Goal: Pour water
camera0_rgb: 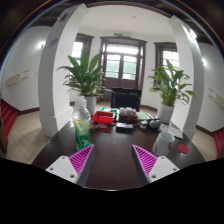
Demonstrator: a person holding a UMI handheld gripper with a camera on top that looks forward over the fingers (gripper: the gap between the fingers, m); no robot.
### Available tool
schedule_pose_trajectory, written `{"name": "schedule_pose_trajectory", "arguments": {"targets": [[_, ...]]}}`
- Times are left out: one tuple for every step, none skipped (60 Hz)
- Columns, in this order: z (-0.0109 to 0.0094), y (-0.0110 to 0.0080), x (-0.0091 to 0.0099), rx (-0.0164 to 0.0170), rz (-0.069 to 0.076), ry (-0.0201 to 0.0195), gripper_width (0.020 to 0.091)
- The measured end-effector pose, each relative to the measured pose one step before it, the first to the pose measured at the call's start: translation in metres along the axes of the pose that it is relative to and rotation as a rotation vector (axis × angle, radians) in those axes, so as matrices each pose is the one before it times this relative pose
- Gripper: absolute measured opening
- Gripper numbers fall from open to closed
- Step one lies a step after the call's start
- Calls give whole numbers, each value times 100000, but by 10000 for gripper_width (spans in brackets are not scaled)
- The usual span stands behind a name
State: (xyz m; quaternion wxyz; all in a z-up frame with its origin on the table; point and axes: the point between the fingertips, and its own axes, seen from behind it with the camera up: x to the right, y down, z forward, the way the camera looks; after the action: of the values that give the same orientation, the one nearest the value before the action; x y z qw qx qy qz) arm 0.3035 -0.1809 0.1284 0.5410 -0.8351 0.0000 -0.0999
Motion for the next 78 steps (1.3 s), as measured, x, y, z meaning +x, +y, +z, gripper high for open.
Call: {"name": "schedule_pose_trajectory", "arguments": {"targets": [[431, 132, -706, 762, -424, -1191, 748], [405, -108, -653, 1167, -292, -1189, 750], [381, -219, -631, 1437, -127, -1270, 750], [449, -160, -629, 1479, 115, -1391, 751], [445, -230, -648, 1506, 390, -1403, 749], [472, -42, -825, 1531, 585, -1468, 750], [472, -298, -666, 1544, 773, -1494, 750], [386, -210, -818, 1362, 954, -1544, 751], [491, -171, -650, 1095, 968, -1540, 749], [466, -104, -699, 823, 909, -1490, 750], [521, -153, -569, 900, 652, -1314, 749], [511, -211, -479, 1236, 342, -941, 750], [562, -227, -383, 1398, 317, -491, 752], [578, -209, -228, 1123, 427, -175, 750], [641, -58, -348, 496, 615, -123, 749], [547, 8, -267, 117, 657, -9, 750], [560, 46, -195, -45, 548, 336, 748], [575, 79, -142, 65, 524, 759, 753], [555, 56, 1, 127, 543, 1113, 752], [535, -7, 57, 103, 448, 1025, 752], [541, 107, 1, -48, 402, 811, 752], [615, 201, -107, -136, 330, 614, 753], [618, 176, -199, -203, 282, 473, 752], [531, 167, -98, -112, 44, 387, 751], [499, 84, -45, -25, -253, 318, 751], [532, 136, -52, -62, -368, 281, 749], [817, 621, -249, 80, -306, 71, 750], [775, 374, -544, 165, -408, -109, 749], [713, 240, -628, 417, -235, -85, 749], [963, 761, -1468, 776, 53, 139, 748], [610, 224, -594, 402, 103, -20, 747], [459, 1, -354, 411, 206, -79, 750], [291, -82, -303, 520, 172, -248, 750], [250, -121, -218, 642, -54, -472, 749], [258, -145, -279, 702, -251, -567, 749], [275, -93, -235, 504, -303, -463, 746], [245, -67, -154, 278, -307, -294, 738], [231, -21, -118, 117, -233, -188, 733], [231, -5, -142, 84, -177, -270, 728], [253, 2, -86, 81, -257, -271, 721], [222, 43, -28, 2, -204, -33, 716], [105, 17, 16, 154, -487, 349, 709], [163, -81, 83, 344, -448, 428, 696], [170, -104, 152, 489, -506, 651, 670], [250, -148, 285, 492, -317, 817, 640], [116, -86, 180, 516, -460, 793, 609], [72, -126, 125, 728, -541, 562, 550], [157, 184, -86, 404, -571, -269, 548], [72, 46, -46, 41, -280, -163, 542], [-5, -65, 40, 161, -37, 138, 526], [-10, 10, 77, -222, 84, 289, 522], [-75, 14, 32, -258, 152, 123, 518], [-41, -13, -24, -11, 154, -126, 493], [-12, 49, -84, -216, 141, -506, 477], [10, -25, -130, 138, -273, -814, 454], [215, -105, -55, 233, -466, -1018, 450], [-106, 22, -176, 316, -202, -723, 419], [-63, 109, -45, 48, 142, -472, 415], [-35, 52, 26, 264, 641, -279, 436], [16, 3, -4, 314, 1134, -259, 354], [-10, 139, -25, -139, 757, -561, 353], [-34, -54, 27, 461, 807, -397, 353], [164, -15, 471, 292, 810, -372, 333], [61, -22, 30, 160, 772, -401, 332], [2, -83, -22, 395, 581, -466, 333], [21, -33, 0, 140, 108, -396, 333], [1, -20, -37, 33, -46, -458, 332], [-19, 1, -23, -120, 205, -296, 332], [41, 7, 89, -120, 308, -139, 333], [-27, 40, -16, -269, 18, -66, 333], [-27, 53, -24, -359, -95, -111, 334], [-40, 27, 3, -289, 91, -79, 333], [-47, 13, 52, -245, 546, 71, 334], [-68, 13, 128, -340, 1015, 258, 332], [-92, -23, 228, -338, 1569, 380, 333], [24, -69, 648, -100, 2292, 356, 333], [-92, -75, 364, -332, 3002, 565, 333], [-71, -122, 372, -78, 3372, 333, 331]]}}
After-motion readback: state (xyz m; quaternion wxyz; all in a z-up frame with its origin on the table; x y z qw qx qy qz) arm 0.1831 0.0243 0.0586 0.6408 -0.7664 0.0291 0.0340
